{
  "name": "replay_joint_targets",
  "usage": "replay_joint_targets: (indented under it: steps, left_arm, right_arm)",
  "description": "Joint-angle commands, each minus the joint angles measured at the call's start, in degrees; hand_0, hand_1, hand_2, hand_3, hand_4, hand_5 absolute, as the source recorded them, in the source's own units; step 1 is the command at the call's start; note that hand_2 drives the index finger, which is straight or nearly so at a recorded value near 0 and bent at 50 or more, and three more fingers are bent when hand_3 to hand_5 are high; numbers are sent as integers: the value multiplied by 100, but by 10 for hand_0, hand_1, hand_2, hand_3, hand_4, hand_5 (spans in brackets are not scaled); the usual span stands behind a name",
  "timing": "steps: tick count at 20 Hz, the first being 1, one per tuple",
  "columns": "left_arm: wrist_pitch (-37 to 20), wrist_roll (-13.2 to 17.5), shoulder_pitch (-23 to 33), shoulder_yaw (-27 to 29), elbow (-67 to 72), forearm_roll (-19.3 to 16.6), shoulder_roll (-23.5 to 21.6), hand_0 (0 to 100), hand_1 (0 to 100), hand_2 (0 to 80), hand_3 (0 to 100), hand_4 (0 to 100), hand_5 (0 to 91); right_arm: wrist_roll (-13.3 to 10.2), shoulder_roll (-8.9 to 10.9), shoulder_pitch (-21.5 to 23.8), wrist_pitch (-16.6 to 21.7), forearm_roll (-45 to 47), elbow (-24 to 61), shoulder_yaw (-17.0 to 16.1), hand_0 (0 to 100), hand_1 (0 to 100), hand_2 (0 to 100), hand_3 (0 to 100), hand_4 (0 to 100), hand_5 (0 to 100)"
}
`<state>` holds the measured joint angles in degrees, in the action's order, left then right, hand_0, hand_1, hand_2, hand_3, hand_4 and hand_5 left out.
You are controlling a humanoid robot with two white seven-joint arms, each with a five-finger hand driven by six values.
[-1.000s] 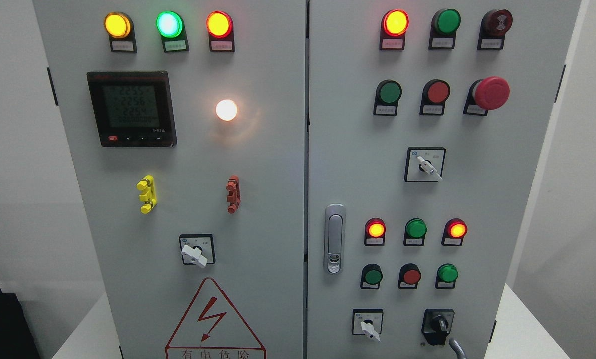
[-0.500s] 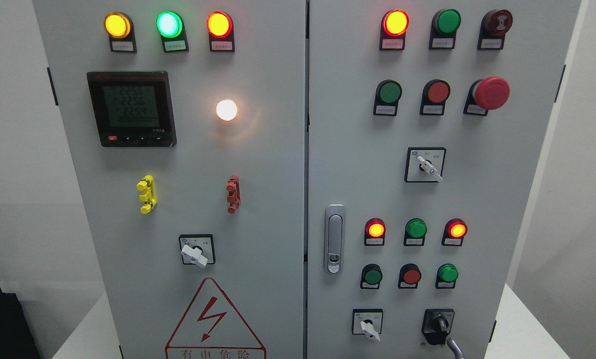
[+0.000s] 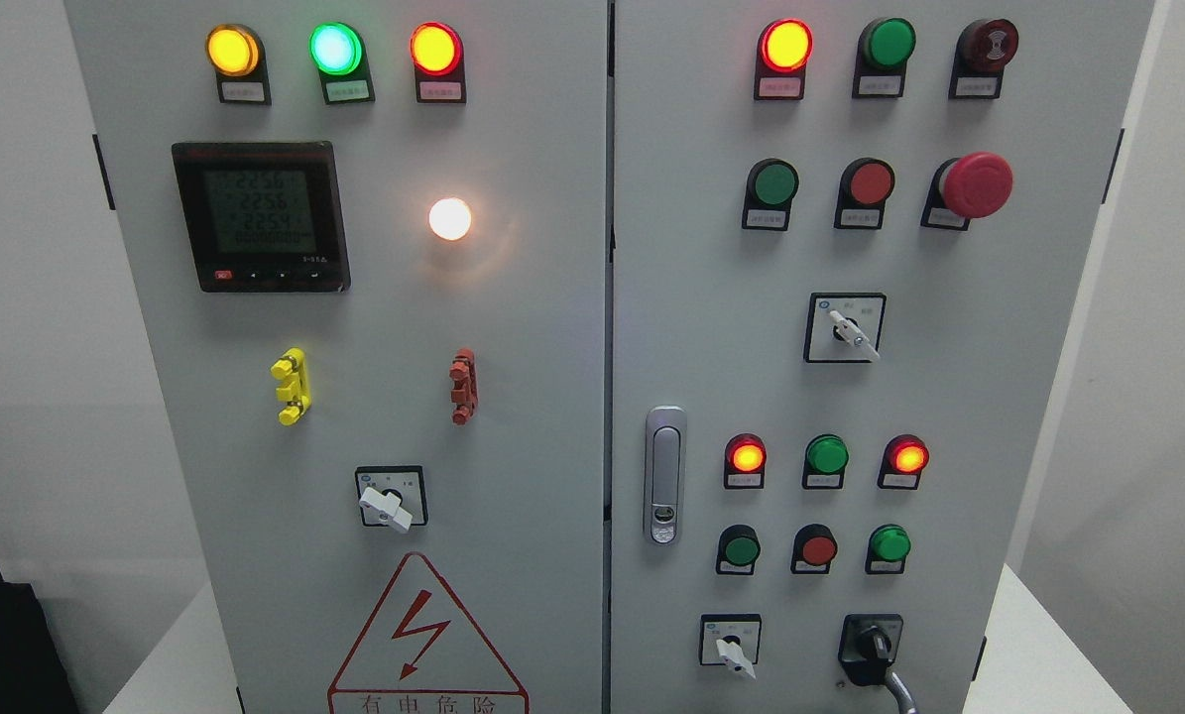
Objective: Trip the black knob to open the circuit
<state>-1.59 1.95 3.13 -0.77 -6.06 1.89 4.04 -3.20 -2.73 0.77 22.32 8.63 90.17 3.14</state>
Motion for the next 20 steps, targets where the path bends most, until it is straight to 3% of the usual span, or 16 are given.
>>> replay_joint_targets:
  steps: [1,20]
  left_arm:
    - [-8,-1,-14,7,-1,14,9,120,389,0,0,0,0]
    - [-8,-1,-14,7,-1,14,9,120,389,0,0,0,0]
  right_arm:
    - [-14,19,-95,27,-2,167,46,887,805,0,1000,945,925]
    - [-14,10,-95,27,-28,203,248,890,805,0,1000,947,925]
